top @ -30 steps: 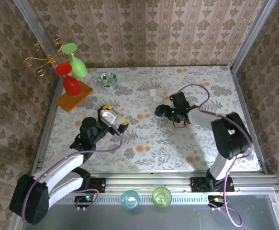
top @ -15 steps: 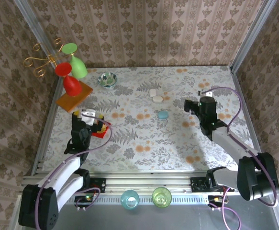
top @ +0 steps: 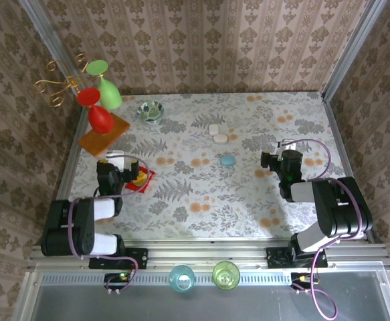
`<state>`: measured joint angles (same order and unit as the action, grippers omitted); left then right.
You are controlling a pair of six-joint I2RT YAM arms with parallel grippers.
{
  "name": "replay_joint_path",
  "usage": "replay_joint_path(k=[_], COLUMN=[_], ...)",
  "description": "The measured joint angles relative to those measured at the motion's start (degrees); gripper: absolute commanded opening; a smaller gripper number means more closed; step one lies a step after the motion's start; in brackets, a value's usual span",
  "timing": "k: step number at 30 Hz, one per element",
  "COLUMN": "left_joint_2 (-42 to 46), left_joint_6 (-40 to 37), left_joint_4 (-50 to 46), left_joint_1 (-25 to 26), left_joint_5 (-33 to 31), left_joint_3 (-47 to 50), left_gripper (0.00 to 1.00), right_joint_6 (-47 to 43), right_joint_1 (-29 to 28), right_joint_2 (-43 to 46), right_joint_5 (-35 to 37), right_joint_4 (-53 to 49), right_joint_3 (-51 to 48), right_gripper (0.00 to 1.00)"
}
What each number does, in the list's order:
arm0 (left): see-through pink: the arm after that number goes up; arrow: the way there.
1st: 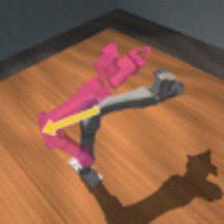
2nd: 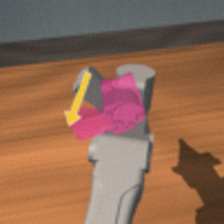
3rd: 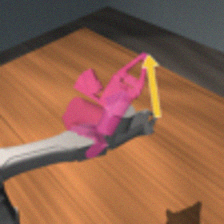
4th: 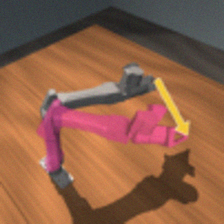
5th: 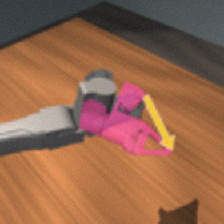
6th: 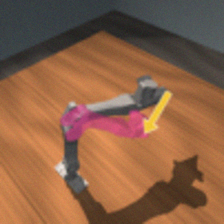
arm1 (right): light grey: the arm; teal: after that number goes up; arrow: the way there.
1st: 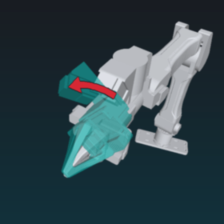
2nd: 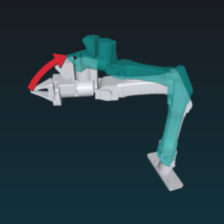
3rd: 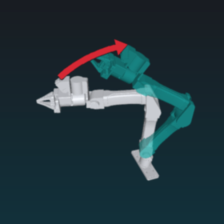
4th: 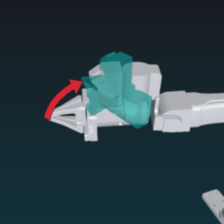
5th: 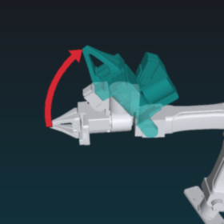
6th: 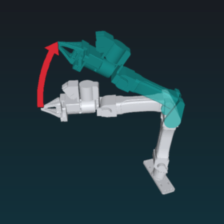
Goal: Insert wireless bluetooth earbuds into charging case
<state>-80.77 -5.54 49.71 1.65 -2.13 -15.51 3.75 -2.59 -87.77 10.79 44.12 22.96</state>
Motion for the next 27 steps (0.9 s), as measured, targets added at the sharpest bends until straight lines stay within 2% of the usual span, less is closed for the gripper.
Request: replay_joint_path(k=[5,27], left_joint_2=[-7.74,-8.07], left_joint_6=[0.48,1.03], left_joint_4=[1.33,1.33], left_joint_1=[-0.37,-0.55], left_joint_5=[1.14,1.57], left_joint_3=[-6.12,-6.27], left_gripper=[1.00,1.00], right_joint_6=[-0.39,-0.44], right_joint_1=[0.42,0.48], right_joint_2=[0.00,0.00], right_joint_5=[-1.16,-1.88], right_joint_4=[2.60,3.37], right_joint_3=[0.00,0.00], right_gripper=[1.00,1.00])
